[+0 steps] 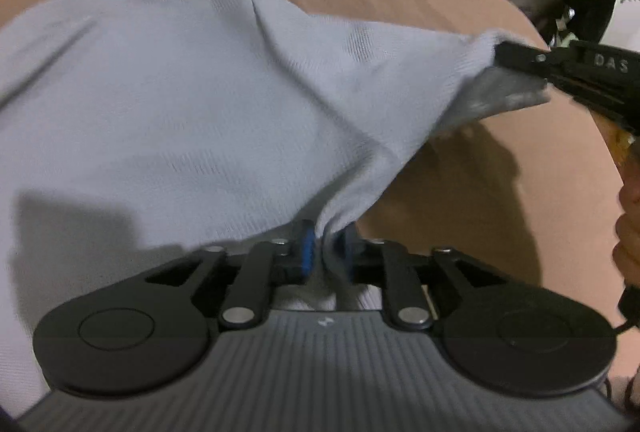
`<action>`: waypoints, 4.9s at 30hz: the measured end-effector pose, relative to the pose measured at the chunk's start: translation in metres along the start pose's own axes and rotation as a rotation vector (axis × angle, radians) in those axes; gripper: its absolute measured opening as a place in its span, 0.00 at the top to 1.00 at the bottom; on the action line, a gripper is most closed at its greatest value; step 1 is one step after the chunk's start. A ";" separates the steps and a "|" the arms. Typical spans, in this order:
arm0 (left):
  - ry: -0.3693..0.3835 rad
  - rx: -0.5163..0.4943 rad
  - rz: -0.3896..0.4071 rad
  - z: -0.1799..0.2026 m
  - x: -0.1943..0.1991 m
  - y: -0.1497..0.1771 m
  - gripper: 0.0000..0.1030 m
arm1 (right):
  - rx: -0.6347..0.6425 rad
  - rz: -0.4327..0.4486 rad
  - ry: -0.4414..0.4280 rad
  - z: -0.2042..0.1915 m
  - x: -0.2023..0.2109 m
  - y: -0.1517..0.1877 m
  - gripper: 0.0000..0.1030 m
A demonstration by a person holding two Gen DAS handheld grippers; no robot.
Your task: Fold clothes
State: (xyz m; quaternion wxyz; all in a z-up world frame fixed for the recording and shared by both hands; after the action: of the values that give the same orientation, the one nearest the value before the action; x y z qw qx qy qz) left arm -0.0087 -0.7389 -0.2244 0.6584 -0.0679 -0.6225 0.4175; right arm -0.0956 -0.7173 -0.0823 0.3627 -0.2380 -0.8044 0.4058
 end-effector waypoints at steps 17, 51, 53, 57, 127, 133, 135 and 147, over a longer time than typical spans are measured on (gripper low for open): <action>-0.071 -0.026 0.110 -0.052 0.004 -0.066 0.26 | -0.076 -0.055 0.079 0.053 -0.054 -0.008 0.43; -0.293 -0.128 0.282 -0.013 -0.110 -0.206 0.44 | 0.240 0.216 0.196 0.045 -0.075 -0.050 0.78; -0.267 -0.123 0.276 -0.011 -0.102 -0.188 0.43 | 0.145 0.157 0.216 0.060 -0.065 -0.042 0.65; -0.279 -0.172 0.302 -0.007 -0.054 -0.149 0.35 | -0.044 0.047 0.335 0.092 -0.031 -0.029 0.44; -0.471 0.533 0.027 -0.215 0.380 0.368 0.00 | 0.262 -0.697 -0.508 -0.019 0.179 0.104 0.92; -0.472 0.540 0.072 -0.210 0.383 0.376 0.00 | 0.248 -0.639 -0.486 -0.005 0.198 0.145 0.52; -0.468 0.524 0.066 -0.206 0.383 0.377 0.00 | 0.200 -0.591 -0.506 0.000 0.212 0.152 0.44; -0.449 0.545 -0.053 -0.178 0.377 0.375 0.00 | -0.054 -0.565 -0.367 0.057 0.261 0.175 0.38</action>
State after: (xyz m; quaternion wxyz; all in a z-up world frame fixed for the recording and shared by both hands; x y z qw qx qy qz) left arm -0.0732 -0.1825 -0.2035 0.5098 0.2200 -0.6190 0.5555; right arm -0.2871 -0.4710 -0.1480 0.3038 0.0619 -0.9009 0.3037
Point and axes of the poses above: each gripper's, at about its wrist camera, not at the fingertips, and x roughly against the way its jaws point, z to its right, y to its underside, the point moved 10 cm from there along -x, roughly the way its jaws point, and after that the axes turned 13 degrees about z, right-handed, at the moved point
